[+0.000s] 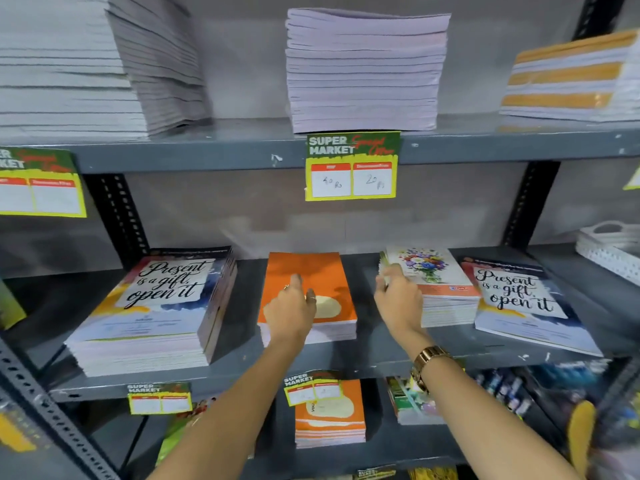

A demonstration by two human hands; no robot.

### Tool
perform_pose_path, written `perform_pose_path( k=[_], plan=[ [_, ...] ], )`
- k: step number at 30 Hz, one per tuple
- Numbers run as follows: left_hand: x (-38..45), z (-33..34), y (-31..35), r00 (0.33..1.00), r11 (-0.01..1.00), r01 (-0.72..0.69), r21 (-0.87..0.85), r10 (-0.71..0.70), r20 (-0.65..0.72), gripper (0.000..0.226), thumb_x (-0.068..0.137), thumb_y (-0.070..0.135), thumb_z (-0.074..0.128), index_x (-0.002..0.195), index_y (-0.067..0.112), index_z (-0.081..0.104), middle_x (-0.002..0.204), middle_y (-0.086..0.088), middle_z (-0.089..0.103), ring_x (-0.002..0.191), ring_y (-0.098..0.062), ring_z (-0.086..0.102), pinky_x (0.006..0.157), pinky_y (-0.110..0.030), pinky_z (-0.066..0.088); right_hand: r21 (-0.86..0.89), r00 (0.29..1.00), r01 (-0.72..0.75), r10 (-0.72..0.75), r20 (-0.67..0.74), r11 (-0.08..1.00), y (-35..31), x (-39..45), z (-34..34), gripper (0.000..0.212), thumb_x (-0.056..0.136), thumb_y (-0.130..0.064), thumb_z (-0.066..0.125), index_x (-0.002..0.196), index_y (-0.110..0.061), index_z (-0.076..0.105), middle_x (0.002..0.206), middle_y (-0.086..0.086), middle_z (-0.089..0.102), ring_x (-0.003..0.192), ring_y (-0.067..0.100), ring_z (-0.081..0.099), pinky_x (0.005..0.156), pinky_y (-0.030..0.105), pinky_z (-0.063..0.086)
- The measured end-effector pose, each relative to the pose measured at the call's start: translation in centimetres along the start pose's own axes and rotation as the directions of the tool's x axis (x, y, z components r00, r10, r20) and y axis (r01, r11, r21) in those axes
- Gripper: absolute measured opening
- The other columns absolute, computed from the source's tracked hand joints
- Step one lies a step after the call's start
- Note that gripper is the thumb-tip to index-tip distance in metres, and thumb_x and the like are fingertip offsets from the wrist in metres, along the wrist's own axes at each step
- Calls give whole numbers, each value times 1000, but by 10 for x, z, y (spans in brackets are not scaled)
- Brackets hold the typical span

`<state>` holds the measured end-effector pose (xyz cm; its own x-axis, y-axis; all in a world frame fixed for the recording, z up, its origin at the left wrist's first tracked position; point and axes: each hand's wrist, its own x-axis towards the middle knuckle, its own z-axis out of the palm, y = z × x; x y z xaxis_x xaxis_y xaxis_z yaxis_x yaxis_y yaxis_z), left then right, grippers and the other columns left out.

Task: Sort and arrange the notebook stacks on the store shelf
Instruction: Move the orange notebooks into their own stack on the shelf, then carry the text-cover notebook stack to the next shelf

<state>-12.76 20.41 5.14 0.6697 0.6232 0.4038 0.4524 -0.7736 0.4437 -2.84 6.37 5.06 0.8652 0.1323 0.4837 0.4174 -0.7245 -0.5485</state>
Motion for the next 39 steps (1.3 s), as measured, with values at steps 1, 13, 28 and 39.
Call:
perform_pose_path(
  k=[1,13,28,39],
  plan=[
    [-2,5,10,999,999,-32,-26,32,-3,28,95,33,44,115,14,50,88,-10,72,78,-30,67,58,-29,42,-19,998,32,-33,-50,999,8,4,-7,14,92,-16,54,100,-6,59,83,18,70,80,35,65,56,27,39],
    [-36,76,148,927,915,-245,-320,318,199,28,96,27,45,117,9,50,109,-17,65,94,-34,65,78,-44,56,-282,978,-152,102,-183,947,166,28,-94,16,84,-6,57,96,2,63,97,23,68,93,38,58,85,43,43],
    [-81,171,268,781,841,351,-413,-19,625,39,86,14,59,117,-5,46,123,-25,54,110,-39,55,89,-40,47,-351,830,-524,558,-5,776,290,36,-127,41,93,-25,51,123,1,46,128,21,53,121,35,46,96,42,45],
    [-65,188,297,516,262,857,-445,-423,745,40,82,15,63,114,-6,53,119,-24,60,104,-39,58,85,-42,49,227,516,-847,847,131,481,312,57,-123,34,90,-15,55,109,14,56,84,24,65,66,32,64,64,38,54]
  ],
)
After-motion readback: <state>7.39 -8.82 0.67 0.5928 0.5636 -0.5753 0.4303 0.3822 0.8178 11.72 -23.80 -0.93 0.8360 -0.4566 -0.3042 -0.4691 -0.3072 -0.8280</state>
